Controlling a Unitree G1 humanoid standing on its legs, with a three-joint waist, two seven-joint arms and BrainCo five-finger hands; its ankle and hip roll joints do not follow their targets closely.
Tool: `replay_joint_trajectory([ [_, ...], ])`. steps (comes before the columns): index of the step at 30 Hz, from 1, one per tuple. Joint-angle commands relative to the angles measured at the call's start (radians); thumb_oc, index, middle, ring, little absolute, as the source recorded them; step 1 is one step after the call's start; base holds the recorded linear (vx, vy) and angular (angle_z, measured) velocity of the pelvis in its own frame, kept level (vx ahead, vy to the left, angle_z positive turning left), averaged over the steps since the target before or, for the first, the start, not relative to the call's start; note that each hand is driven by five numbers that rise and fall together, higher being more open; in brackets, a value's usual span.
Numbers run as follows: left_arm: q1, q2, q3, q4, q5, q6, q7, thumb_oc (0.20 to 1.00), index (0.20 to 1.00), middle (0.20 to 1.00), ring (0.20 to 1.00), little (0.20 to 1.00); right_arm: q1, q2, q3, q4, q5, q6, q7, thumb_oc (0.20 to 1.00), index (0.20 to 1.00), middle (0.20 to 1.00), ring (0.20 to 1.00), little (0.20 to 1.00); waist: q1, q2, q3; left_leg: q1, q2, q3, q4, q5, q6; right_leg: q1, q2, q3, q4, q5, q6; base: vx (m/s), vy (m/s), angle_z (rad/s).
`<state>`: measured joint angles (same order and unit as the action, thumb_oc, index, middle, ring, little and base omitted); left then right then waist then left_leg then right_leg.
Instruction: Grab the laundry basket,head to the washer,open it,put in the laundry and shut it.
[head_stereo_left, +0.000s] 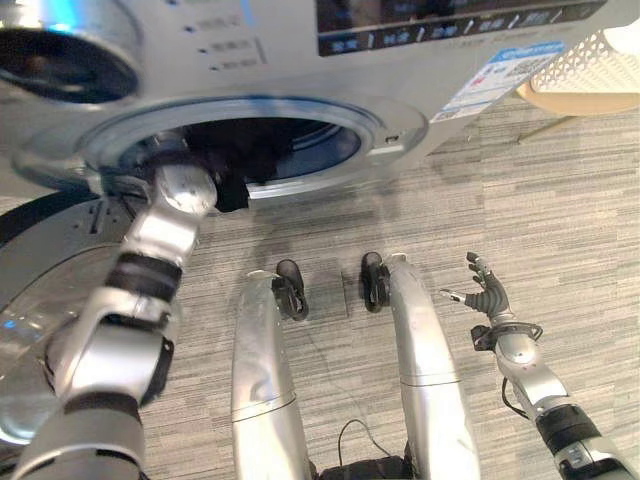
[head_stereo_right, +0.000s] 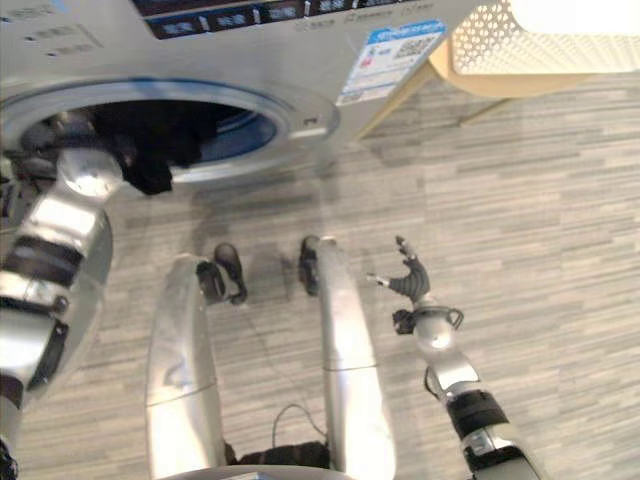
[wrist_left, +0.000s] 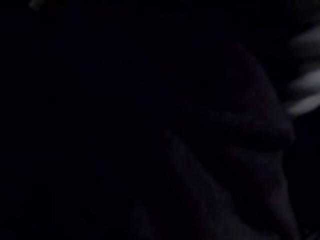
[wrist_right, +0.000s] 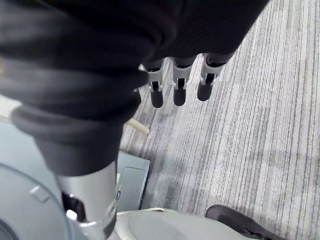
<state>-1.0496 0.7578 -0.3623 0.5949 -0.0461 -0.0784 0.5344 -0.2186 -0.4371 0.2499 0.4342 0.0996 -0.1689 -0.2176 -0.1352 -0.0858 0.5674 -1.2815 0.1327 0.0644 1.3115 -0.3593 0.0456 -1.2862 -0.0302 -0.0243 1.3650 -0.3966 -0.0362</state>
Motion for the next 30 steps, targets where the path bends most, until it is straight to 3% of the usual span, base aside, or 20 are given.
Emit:
replay_joint_trajectory([
  [1,-0.086,0.076,-0.032,0.037,0.093,-0.039,0.133,0.2,0.2,0.2,0.2,0.2,0.039,-0.02,0.014,-0.027,0.049,-0.076,-0.012,1.0,1.0,1.0,1.0,1.0,-0.02,0.032,-0.105,-0.026,0.023,-0.088,0.009,-0.033,0.022,0.024,0.002,0.017,-0.174,0.051,0.039,0.0,0.0,0.0],
  [3,-0.148,0.107,-0.076,0.079,0.1,-0.028,0.143,0.2,0.2,0.2,0.2,0.2,0.041,-0.024,0.024,-0.036,0.059,-0.085,-0.005,1.0,1.0,1.0,1.0,1.0,-0.024,0.032,-0.112,-0.054,0.025,-0.097,0.03,-0.036,0.025,-0.001,0.006,0.012,-0.161,0.051,0.038,0.02,-0.03,-0.1],
  [4,-0.182,0.113,-0.103,0.104,0.097,-0.017,0.134,0.347,0.347,0.347,0.347,0.347,0.039,-0.034,0.031,-0.036,0.069,-0.089,-0.003,1.0,1.0,1.0,1.0,1.0,-0.029,0.034,-0.114,-0.067,0.026,-0.1,0.042,-0.038,0.026,-0.012,0.009,0.009,-0.155,0.053,0.038,0.02,-0.035,-0.11],
  [5,-0.222,0.116,-0.134,0.132,0.097,-0.018,0.126,0.956,0.956,0.956,0.956,0.956,0.035,-0.033,0.033,-0.035,0.077,-0.091,-0.002,1.0,1.0,1.0,1.0,1.0,-0.029,0.034,-0.116,-0.08,0.026,-0.104,0.051,-0.039,0.025,-0.022,0.009,0.005,-0.147,0.051,0.038,0.01,-0.034,-0.03],
  [6,-0.251,0.124,-0.171,0.169,0.105,-0.003,0.099,1.0,1.0,1.0,1.0,1.0,0.033,-0.043,0.038,-0.033,0.083,-0.092,0.003,1.0,1.0,1.0,1.0,1.0,-0.033,0.037,-0.118,-0.089,0.028,-0.107,0.058,-0.039,0.026,-0.029,0.01,0.002,-0.142,0.051,0.037,0.01,-0.03,0.03],
  [11,-0.366,0.143,-0.331,0.304,0.133,0.03,-0.093,1.0,1.0,1.0,1.0,1.0,0.008,-0.071,0.024,-0.019,0.104,-0.069,0.024,1.0,1.0,1.0,1.0,1.0,-0.033,0.049,-0.121,-0.109,0.021,-0.109,0.075,-0.04,0.027,-0.048,0.006,-0.006,-0.122,0.042,0.033,0.01,-0.018,0.02],
  [14,-0.339,0.116,-0.359,0.319,0.211,0.042,-0.191,1.0,1.0,1.0,1.0,1.0,0.016,-0.067,0.016,-0.014,0.09,-0.057,0.045,1.0,1.0,1.0,1.0,1.0,-0.025,0.048,-0.133,-0.108,0.013,-0.109,0.076,-0.044,0.023,-0.053,0.002,-0.009,-0.11,0.031,0.028,0.03,-0.05,0.07],
  [16,-0.328,0.107,-0.355,0.314,0.221,0.042,-0.201,1.0,1.0,1.0,1.0,1.0,0.015,-0.066,0.016,-0.01,0.09,-0.057,0.048,1.0,1.0,1.0,1.0,1.0,-0.023,0.048,-0.136,-0.108,0.011,-0.109,0.075,-0.045,0.022,-0.054,0.002,-0.008,-0.108,0.027,0.026,0.02,-0.033,0.06],
  [21,-0.124,0.064,-0.216,0.172,0.165,0.007,-0.197,1.0,1.0,1.0,1.0,1.0,0.017,-0.041,0.011,0.021,0.083,-0.057,0.041,1.0,1.0,1.0,1.0,1.0,0.003,0.047,-0.165,-0.064,-0.002,-0.112,0.013,-0.033,0.007,-0.01,-0.014,-0.015,-0.138,0.013,0.016,0.0,-0.051,0.16],
  [22,0.0,0.044,-0.141,0.091,0.143,-0.003,-0.194,1.0,1.0,1.0,1.0,1.0,0.021,-0.028,0.006,0.032,0.072,-0.048,0.034,1.0,1.0,1.0,1.0,1.0,0.015,0.048,-0.173,-0.022,-0.003,-0.111,-0.035,-0.022,0.001,0.033,-0.02,-0.022,-0.177,0.017,0.016,-0.01,-0.014,0.18],
  [25,0.16,0.0,-0.042,0.005,0.102,-0.015,-0.198,1.0,1.0,1.0,1.0,1.0,0.027,-0.016,0.002,0.044,0.054,-0.032,0.023,1.0,1.0,1.0,1.0,1.0,0.028,0.049,-0.178,0.04,-0.002,-0.108,-0.103,-0.006,-0.007,0.096,-0.024,-0.031,-0.24,0.026,0.016,-0.02,-0.018,0.14],
  [28,0.394,-0.088,0.065,-0.108,0.068,-0.027,-0.225,1.0,1.0,1.0,1.0,1.0,0.038,0.007,-0.008,0.067,0.025,-0.007,0.013,1.0,1.0,1.0,1.0,1.0,0.053,0.049,-0.182,0.168,-0.014,-0.102,-0.241,0.036,-0.024,0.223,-0.028,-0.045,-0.365,0.05,0.023,-0.02,-0.031,0.17],
  [30,0.6,-0.171,0.128,-0.165,0.018,-0.045,-0.284,1.0,1.0,1.0,1.0,1.0,0.052,0.008,-0.027,0.099,-0.006,0.021,0.015,1.0,1.0,1.0,1.0,1.0,0.076,0.048,-0.174,0.334,-0.034,-0.09,-0.4,0.085,-0.036,0.376,-0.035,-0.065,-0.496,0.089,0.034,0.02,-0.031,0.35],
])
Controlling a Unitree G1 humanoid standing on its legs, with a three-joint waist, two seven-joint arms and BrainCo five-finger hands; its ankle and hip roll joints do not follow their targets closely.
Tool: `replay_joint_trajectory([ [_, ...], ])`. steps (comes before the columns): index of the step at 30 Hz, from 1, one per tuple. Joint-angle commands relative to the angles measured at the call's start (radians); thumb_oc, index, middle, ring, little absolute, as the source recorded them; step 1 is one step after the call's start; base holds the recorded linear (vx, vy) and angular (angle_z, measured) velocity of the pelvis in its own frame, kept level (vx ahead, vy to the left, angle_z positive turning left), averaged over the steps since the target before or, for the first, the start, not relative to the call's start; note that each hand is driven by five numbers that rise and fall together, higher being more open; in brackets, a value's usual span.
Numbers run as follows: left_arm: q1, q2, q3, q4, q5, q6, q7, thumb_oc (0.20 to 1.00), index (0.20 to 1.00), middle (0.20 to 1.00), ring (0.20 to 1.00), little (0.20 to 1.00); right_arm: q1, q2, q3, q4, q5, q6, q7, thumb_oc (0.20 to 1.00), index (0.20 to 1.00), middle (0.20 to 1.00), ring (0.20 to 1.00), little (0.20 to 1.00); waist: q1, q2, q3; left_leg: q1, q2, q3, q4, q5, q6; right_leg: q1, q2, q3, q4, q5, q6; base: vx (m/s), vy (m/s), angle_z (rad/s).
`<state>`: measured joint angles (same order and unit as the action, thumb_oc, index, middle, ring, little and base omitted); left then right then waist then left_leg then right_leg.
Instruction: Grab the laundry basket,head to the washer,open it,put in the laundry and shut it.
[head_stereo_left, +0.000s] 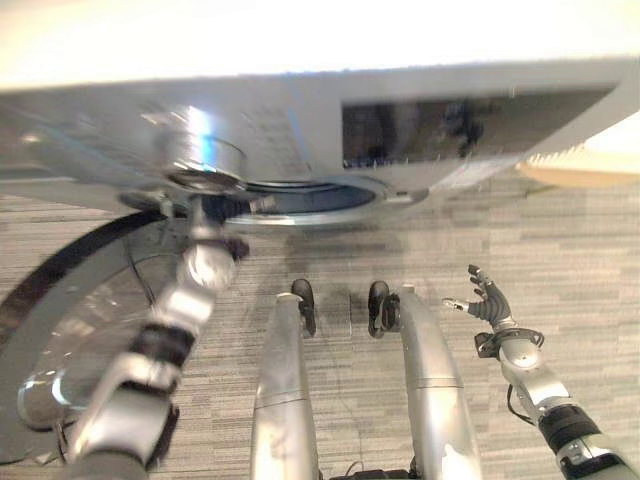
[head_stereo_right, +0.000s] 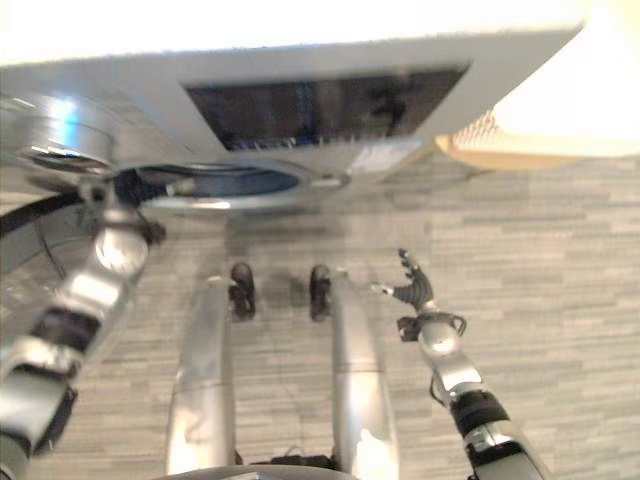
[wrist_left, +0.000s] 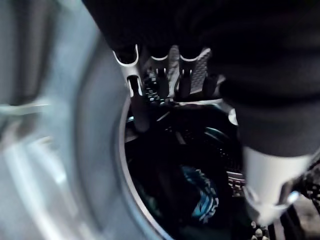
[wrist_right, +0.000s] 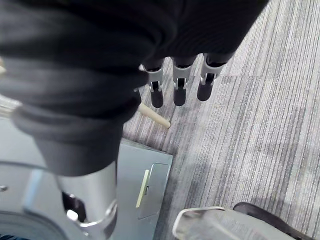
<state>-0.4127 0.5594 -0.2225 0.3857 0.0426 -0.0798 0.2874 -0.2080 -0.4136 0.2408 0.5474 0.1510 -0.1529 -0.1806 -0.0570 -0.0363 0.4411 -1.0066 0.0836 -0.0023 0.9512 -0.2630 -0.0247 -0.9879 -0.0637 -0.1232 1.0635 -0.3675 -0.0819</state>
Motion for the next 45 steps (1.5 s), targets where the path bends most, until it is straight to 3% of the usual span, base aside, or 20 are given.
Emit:
replay_joint_trajectory([
  [1,0.008,0.004,0.0,0.042,-0.094,-0.049,-0.048,1.0,1.0,1.0,1.0,1.0,0.048,-0.017,-0.021,-0.007,-0.069,0.01,-0.022,1.0,1.0,1.0,1.0,1.0,0.005,-0.001,-0.049,0.1,0.011,-0.024,-0.082,0.002,0.03,0.121,-0.004,0.031,-0.225,0.067,0.082,0.1,-0.022,0.35],
  [2,0.165,-0.069,0.042,0.027,-0.155,-0.066,-0.077,1.0,1.0,1.0,1.0,1.0,0.074,-0.017,-0.039,0.025,-0.099,0.023,-0.018,1.0,1.0,1.0,1.0,1.0,0.024,0.0,-0.054,0.251,-0.003,-0.029,-0.243,0.052,0.02,0.273,-0.014,0.01,-0.364,0.114,0.099,0.08,-0.014,0.4],
  [7,0.315,-0.139,0.073,0.035,-0.235,-0.073,-0.121,1.0,1.0,1.0,1.0,1.0,0.107,-0.003,-0.056,0.073,-0.116,0.029,-0.007,1.0,1.0,1.0,1.0,1.0,0.042,-0.006,-0.067,0.454,-0.016,-0.025,-0.45,0.114,0.008,0.476,-0.025,-0.012,-0.562,0.185,0.122,0.08,0.004,0.25],
  [8,0.335,-0.145,0.076,0.052,-0.233,-0.072,-0.134,1.0,1.0,1.0,1.0,1.0,0.116,0.003,-0.06,0.089,-0.119,0.028,0.0,1.0,1.0,1.0,1.0,1.0,0.043,-0.009,-0.075,0.49,-0.022,-0.018,-0.507,0.156,0.01,0.513,-0.03,-0.022,-0.618,0.226,0.122,0.06,0.025,0.06],
  [10,0.352,-0.15,0.073,0.072,-0.226,-0.067,-0.143,1.0,1.0,1.0,1.0,1.0,0.122,0.009,-0.064,0.106,-0.126,0.032,0.006,1.0,1.0,1.0,1.0,1.0,0.045,-0.012,-0.082,0.531,-0.026,-0.016,-0.545,0.169,0.006,0.556,-0.033,-0.027,-0.658,0.241,0.127,0.06,0.033,0.07],
  [14,0.429,-0.164,0.069,0.16,-0.181,-0.044,-0.195,1.0,1.0,1.0,1.0,1.0,0.177,0.038,-0.073,0.151,-0.149,0.038,0.042,1.0,1.0,1.0,1.0,1.0,0.039,-0.025,-0.158,0.752,-0.034,0.017,-0.74,0.201,0.003,0.763,-0.026,-0.018,-0.864,0.311,0.164,0.19,0.128,-0.03],
  [20,0.485,-0.172,0.099,0.208,-0.144,-0.033,-0.208,1.0,1.0,1.0,1.0,1.0,0.22,0.058,-0.095,0.146,-0.155,0.048,0.061,1.0,1.0,1.0,1.0,1.0,0.039,-0.038,-0.233,0.9,-0.05,0.057,-0.836,0.19,0.013,0.893,-0.038,0.018,-1.005,0.368,0.201,0.14,0.175,-0.22],
  [24,0.493,-0.174,0.1,0.22,-0.127,-0.032,-0.207,1.0,1.0,1.0,1.0,1.0,0.224,0.064,-0.095,0.13,-0.16,0.054,0.06,1.0,1.0,1.0,1.0,1.0,0.041,-0.042,-0.238,0.927,-0.061,0.086,-0.864,0.184,0.025,0.896,-0.055,0.046,-1.04,0.406,0.223,-0.07,0.195,-0.45],
  [25,0.482,-0.167,0.1,0.219,-0.127,-0.035,-0.2,1.0,1.0,1.0,1.0,1.0,0.218,0.064,-0.096,0.108,-0.171,0.057,0.052,1.0,1.0,1.0,1.0,1.0,0.034,-0.049,-0.222,0.914,-0.071,0.111,-0.87,0.19,0.032,0.849,-0.07,0.063,-1.018,0.46,0.248,-0.28,0.18,-0.5],
  [26,0.471,-0.161,0.098,0.211,-0.132,-0.04,-0.194,1.0,1.0,1.0,1.0,1.0,0.208,0.062,-0.094,0.098,-0.173,0.059,0.046,1.0,1.0,1.0,1.0,1.0,0.03,-0.052,-0.208,0.893,-0.071,0.116,-0.863,0.199,0.035,0.821,-0.073,0.073,-1.002,0.473,0.263,-0.41,0.224,-0.56],
  [28,0.45,-0.143,0.098,0.192,-0.13,-0.044,-0.188,1.0,1.0,1.0,1.0,1.0,0.2,0.066,-0.092,0.072,-0.171,0.057,0.04,1.0,1.0,1.0,1.0,1.0,0.032,-0.044,-0.195,0.852,-0.06,0.126,-0.862,0.225,0.04,0.76,-0.061,0.07,-0.95,0.451,0.27,-0.34,0.127,-0.37],
  [33,0.441,-0.132,0.103,0.149,-0.118,-0.038,-0.194,1.0,1.0,1.0,1.0,1.0,0.234,0.071,-0.099,0.06,-0.175,0.051,0.049,1.0,1.0,1.0,1.0,1.0,0.06,-0.016,-0.218,0.828,-0.059,0.114,-0.924,0.304,0.05,0.847,0.005,0.058,-0.72,0.279,0.221,-0.19,0.067,-0.03],
  [35,0.446,-0.132,0.107,0.139,-0.118,-0.038,-0.195,1.0,1.0,1.0,1.0,1.0,0.238,0.071,-0.101,0.06,-0.177,0.049,0.052,1.0,1.0,1.0,1.0,1.0,0.07,-0.02,-0.231,0.821,-0.064,0.113,-0.93,0.317,0.047,0.883,0.023,0.064,-0.707,0.256,0.216,-0.19,-0.085,0.21],
  [36,0.471,-0.132,0.116,0.106,-0.104,-0.04,-0.192,1.0,1.0,1.0,1.0,1.0,0.242,0.073,-0.098,0.041,-0.176,0.047,0.05,1.0,1.0,1.0,1.0,1.0,0.122,-0.041,-0.255,0.745,-0.077,0.117,-0.923,0.368,0.037,0.986,0.059,0.069,-0.829,0.181,0.172,-0.29,-0.144,0.09],
  [37,0.472,-0.132,0.116,0.106,-0.104,-0.039,-0.192,1.0,1.0,1.0,1.0,1.0,0.242,0.073,-0.098,0.041,-0.176,0.047,0.05,1.0,1.0,1.0,1.0,1.0,0.121,-0.042,-0.255,0.746,-0.078,0.116,-0.923,0.368,0.036,0.989,0.059,0.068,-0.833,0.182,0.172,-0.32,-0.173,0.0],
  [39,0.465,-0.136,0.115,0.103,-0.1,-0.043,-0.189,1.0,1.0,1.0,1.0,1.0,0.234,0.065,-0.092,0.038,-0.161,0.041,0.039,1.0,1.0,1.0,1.0,1.0,0.143,-0.038,-0.25,0.684,-0.076,0.115,-0.925,0.432,0.001,1.0,0.091,0.077,-0.936,0.165,0.136,-0.24,-0.126,0.14],
  [42,0.451,-0.155,0.106,0.093,-0.116,-0.046,-0.183,1.0,1.0,1.0,1.0,1.0,0.208,0.036,-0.084,0.048,-0.158,0.039,0.026,1.0,1.0,1.0,1.0,1.0,0.153,0.005,-0.205,0.634,-0.067,0.077,-0.955,0.515,-0.071,0.963,0.136,0.065,-0.957,0.184,0.111,-0.35,-0.073,0.31],
  [44,0.444,-0.159,0.104,0.093,-0.115,-0.05,-0.184,1.0,1.0,1.0,1.0,1.0,0.198,0.03,-0.085,0.051,-0.156,0.037,0.024,1.0,1.0,1.0,1.0,1.0,0.151,0.007,-0.192,0.627,-0.077,0.065,-0.944,0.493,-0.073,0.95,0.13,0.052,-0.964,0.198,0.112,-0.27,0.003,0.36],
  [45,0.446,-0.16,0.1,0.09,-0.107,-0.051,-0.186,1.0,1.0,1.0,1.0,1.0,0.204,0.029,-0.091,0.047,-0.154,0.038,0.026,1.0,1.0,1.0,1.0,1.0,0.138,0.002,-0.189,0.63,-0.082,0.063,-0.913,0.46,-0.056,0.939,0.113,0.031,-0.979,0.218,0.122,-0.18,0.009,0.6],
])
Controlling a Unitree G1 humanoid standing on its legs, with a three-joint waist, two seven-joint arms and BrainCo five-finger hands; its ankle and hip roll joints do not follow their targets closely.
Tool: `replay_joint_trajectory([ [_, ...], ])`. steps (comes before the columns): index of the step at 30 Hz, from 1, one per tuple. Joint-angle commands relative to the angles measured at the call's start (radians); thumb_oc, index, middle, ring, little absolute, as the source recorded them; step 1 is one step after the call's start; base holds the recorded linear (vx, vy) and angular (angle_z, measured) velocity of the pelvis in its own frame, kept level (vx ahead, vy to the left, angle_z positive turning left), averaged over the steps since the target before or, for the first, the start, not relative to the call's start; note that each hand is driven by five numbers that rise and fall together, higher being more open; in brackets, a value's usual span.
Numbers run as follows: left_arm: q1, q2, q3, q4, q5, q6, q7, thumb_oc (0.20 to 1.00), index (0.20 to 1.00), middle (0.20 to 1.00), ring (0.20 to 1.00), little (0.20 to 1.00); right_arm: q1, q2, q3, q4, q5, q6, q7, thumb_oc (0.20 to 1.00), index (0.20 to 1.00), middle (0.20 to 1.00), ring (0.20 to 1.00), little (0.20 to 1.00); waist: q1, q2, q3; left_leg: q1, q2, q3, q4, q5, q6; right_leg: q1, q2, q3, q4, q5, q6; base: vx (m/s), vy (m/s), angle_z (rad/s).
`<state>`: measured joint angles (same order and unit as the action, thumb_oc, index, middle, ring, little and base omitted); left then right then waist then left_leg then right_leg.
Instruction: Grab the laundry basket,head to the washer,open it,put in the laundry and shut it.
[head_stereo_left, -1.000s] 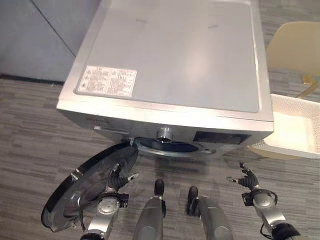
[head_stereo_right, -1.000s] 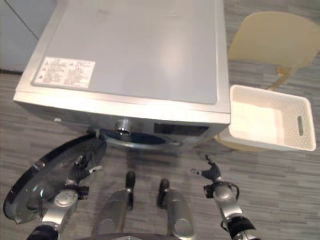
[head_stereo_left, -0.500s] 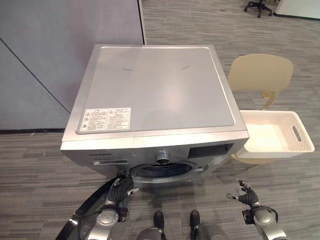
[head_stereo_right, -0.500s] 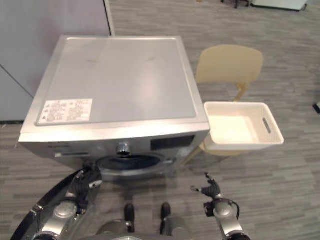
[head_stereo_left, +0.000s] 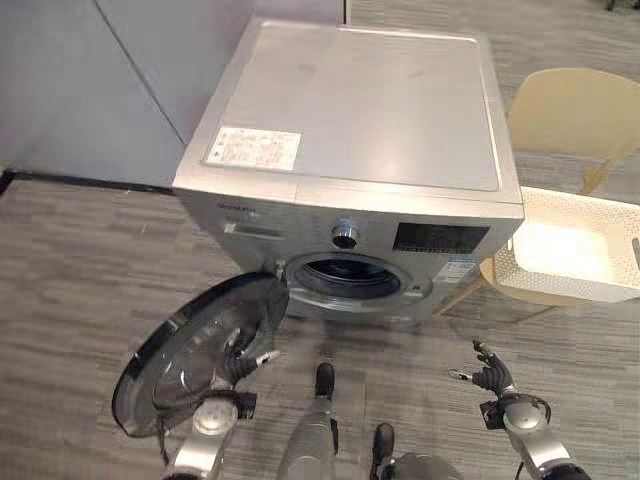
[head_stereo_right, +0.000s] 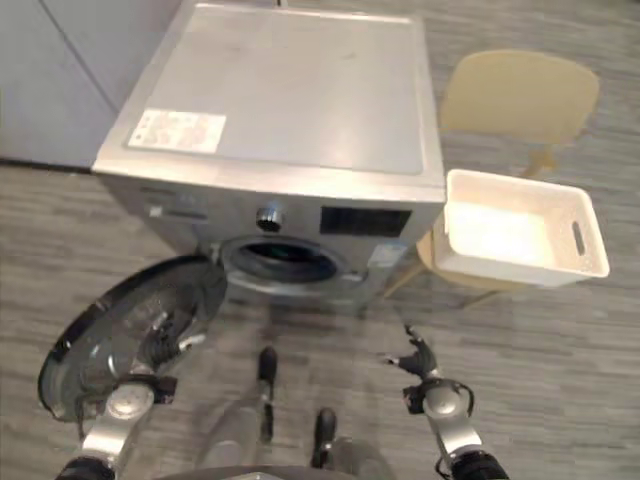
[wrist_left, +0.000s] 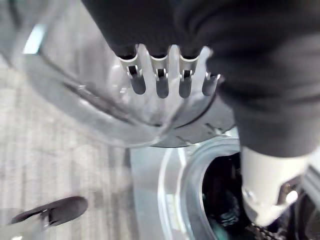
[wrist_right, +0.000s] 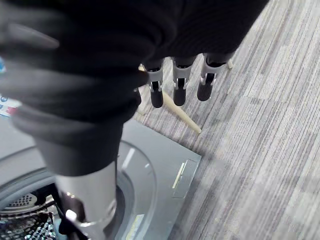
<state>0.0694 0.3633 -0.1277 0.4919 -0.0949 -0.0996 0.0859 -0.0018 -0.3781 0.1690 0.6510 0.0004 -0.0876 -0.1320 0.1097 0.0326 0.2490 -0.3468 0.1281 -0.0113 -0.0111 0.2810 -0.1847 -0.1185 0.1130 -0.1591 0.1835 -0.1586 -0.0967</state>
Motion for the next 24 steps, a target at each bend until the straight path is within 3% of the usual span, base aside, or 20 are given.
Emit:
replay_joint_trajectory([
  [1,-0.033,0.036,0.002,-0.02,0.036,-0.031,0.011,1.0,1.0,1.0,1.0,1.0,0.004,-0.005,-0.023,-0.063,-0.001,-0.027,-0.02,1.0,1.0,1.0,1.0,1.0,-0.037,-0.073,0.001,-0.028,-0.126,0.07,0.086,-0.106,0.119,0.067,-0.079,0.051,-0.111,0.021,0.143,-0.32,0.045,0.55],
  [2,-0.025,0.037,0.0,-0.03,0.042,-0.033,0.009,1.0,1.0,1.0,1.0,1.0,0.016,-0.002,-0.024,-0.066,-0.002,-0.03,-0.014,1.0,1.0,1.0,1.0,1.0,-0.054,-0.097,0.001,0.004,-0.128,0.068,0.159,-0.201,0.148,0.054,-0.118,0.033,-0.12,0.051,0.152,-0.23,0.064,0.52],
  [4,-0.023,0.034,-0.003,-0.027,0.046,-0.03,0.007,1.0,1.0,1.0,1.0,1.0,0.026,0.0,-0.027,-0.058,-0.008,-0.033,-0.008,1.0,1.0,1.0,1.0,1.0,-0.069,-0.105,-0.01,0.054,-0.118,0.051,0.169,-0.254,0.152,0.05,-0.137,0.019,-0.133,0.061,0.156,-0.13,0.105,0.59],
  [9,-0.046,0.036,-0.023,-0.031,0.059,-0.032,0.016,1.0,1.0,1.0,1.0,1.0,0.017,0.01,-0.028,-0.014,0.008,-0.029,-0.005,1.0,1.0,1.0,1.0,1.0,-0.081,-0.091,-0.042,0.107,-0.114,0.046,0.094,-0.247,0.159,0.047,-0.148,-0.008,-0.142,0.072,0.165,0.01,0.139,0.4],
  [15,-0.077,0.079,-0.034,-0.091,0.13,-0.036,0.019,1.0,1.0,1.0,1.0,1.0,0.027,0.02,-0.027,-0.025,-0.003,-0.027,0.009,1.0,1.0,1.0,1.0,1.0,-0.091,-0.098,-0.081,0.168,-0.138,0.048,0.027,-0.252,0.175,0.066,-0.168,0.004,-0.132,0.07,0.187,0.09,0.134,0.06],
  [24,-0.2,0.152,0.041,-0.115,0.158,-0.045,0.127,1.0,1.0,1.0,1.0,1.0,0.039,0.007,-0.022,-0.055,-0.017,-0.031,0.022,1.0,1.0,1.0,1.0,1.0,-0.105,-0.099,-0.106,0.226,-0.148,0.08,-0.012,-0.266,0.186,0.079,-0.185,0.027,-0.122,0.08,0.211,0.07,0.071,-0.08],
])
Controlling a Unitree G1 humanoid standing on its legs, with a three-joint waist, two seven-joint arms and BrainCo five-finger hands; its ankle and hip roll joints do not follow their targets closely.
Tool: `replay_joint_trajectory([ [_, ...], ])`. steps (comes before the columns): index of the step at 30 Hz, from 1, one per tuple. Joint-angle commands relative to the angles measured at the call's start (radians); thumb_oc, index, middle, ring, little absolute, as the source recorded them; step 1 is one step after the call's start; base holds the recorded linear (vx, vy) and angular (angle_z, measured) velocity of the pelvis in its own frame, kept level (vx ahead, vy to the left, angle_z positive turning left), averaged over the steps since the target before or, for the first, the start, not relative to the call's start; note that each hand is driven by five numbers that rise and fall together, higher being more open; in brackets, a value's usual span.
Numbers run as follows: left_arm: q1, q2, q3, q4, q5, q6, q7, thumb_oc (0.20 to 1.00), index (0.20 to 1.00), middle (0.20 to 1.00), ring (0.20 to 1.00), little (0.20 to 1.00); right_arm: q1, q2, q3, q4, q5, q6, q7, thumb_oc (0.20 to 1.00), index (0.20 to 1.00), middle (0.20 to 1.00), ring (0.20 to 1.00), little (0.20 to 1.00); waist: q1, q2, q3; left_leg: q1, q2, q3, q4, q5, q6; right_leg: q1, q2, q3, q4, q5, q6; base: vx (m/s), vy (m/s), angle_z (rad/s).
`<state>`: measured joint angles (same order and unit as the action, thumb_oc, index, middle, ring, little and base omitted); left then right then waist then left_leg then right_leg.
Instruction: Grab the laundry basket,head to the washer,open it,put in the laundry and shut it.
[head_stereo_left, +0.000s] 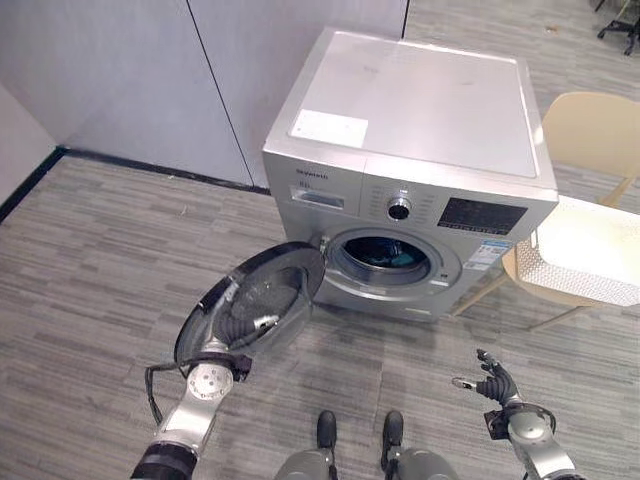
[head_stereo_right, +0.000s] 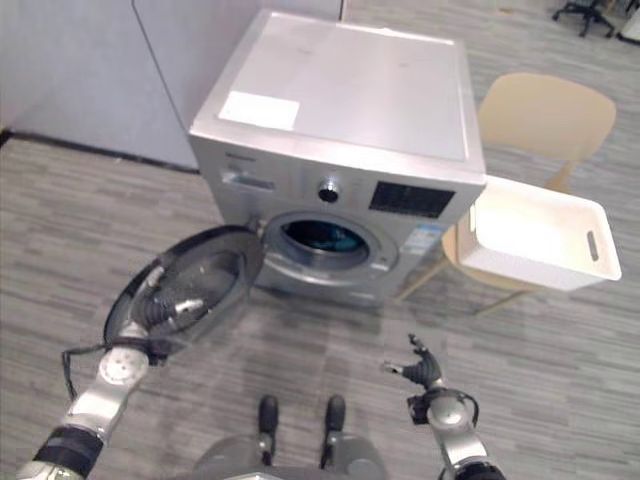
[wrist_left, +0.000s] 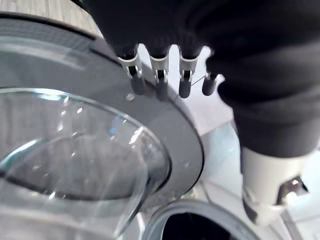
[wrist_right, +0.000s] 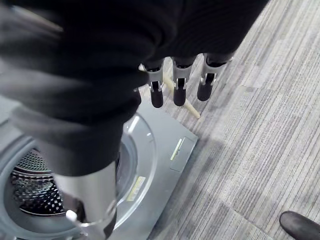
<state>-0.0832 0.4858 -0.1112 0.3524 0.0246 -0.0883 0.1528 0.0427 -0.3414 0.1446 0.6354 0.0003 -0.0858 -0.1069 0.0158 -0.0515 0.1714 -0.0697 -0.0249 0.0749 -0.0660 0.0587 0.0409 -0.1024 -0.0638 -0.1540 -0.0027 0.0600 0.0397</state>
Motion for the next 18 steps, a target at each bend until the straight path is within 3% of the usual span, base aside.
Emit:
replay_joint_trajectory([
  [1,-0.102,0.063,0.046,0.081,0.04,-0.05,0.099,1.0,1.0,1.0,1.0,1.0,0.002,-0.038,0.012,-0.052,-0.022,-0.033,0.006,1.0,1.0,1.0,1.0,1.0,-0.02,-0.014,-0.031,-0.044,0.006,0.001,0.04,-0.046,-0.038,0.063,-0.009,0.027,0.061,-0.135,0.077,0.05,0.046,-0.04],
  [7,-0.236,0.14,0.04,0.314,0.052,-0.017,0.155,1.0,1.0,1.0,1.0,1.0,-0.006,-0.066,0.039,-0.072,-0.025,-0.034,0.015,1.0,1.0,1.0,1.0,1.0,-0.042,-0.017,-0.009,-0.072,0.011,0.018,0.05,-0.046,-0.036,0.021,-0.01,0.046,0.07,-0.122,0.082,-0.02,0.035,-0.12],
  [12,-0.283,0.156,0.027,0.476,0.015,-0.009,0.137,1.0,1.0,1.0,1.0,1.0,-0.029,-0.082,0.061,-0.076,-0.019,-0.029,0.016,1.0,1.0,1.0,1.0,1.0,-0.051,-0.028,0.034,-0.137,0.021,0.026,0.083,-0.041,-0.032,-0.049,-0.005,0.062,0.1,-0.106,0.081,-0.09,0.018,-0.2],
  [18,-0.237,0.109,0.004,0.444,-0.029,-0.017,0.072,1.0,1.0,1.0,1.0,1.0,-0.07,-0.089,0.061,-0.044,-0.015,-0.017,0.004,1.0,1.0,1.0,1.0,1.0,-0.041,-0.027,0.064,-0.184,0.023,0.03,0.124,-0.043,-0.029,-0.09,-0.004,0.067,0.122,-0.095,0.079,-0.06,0.005,-0.04],
])
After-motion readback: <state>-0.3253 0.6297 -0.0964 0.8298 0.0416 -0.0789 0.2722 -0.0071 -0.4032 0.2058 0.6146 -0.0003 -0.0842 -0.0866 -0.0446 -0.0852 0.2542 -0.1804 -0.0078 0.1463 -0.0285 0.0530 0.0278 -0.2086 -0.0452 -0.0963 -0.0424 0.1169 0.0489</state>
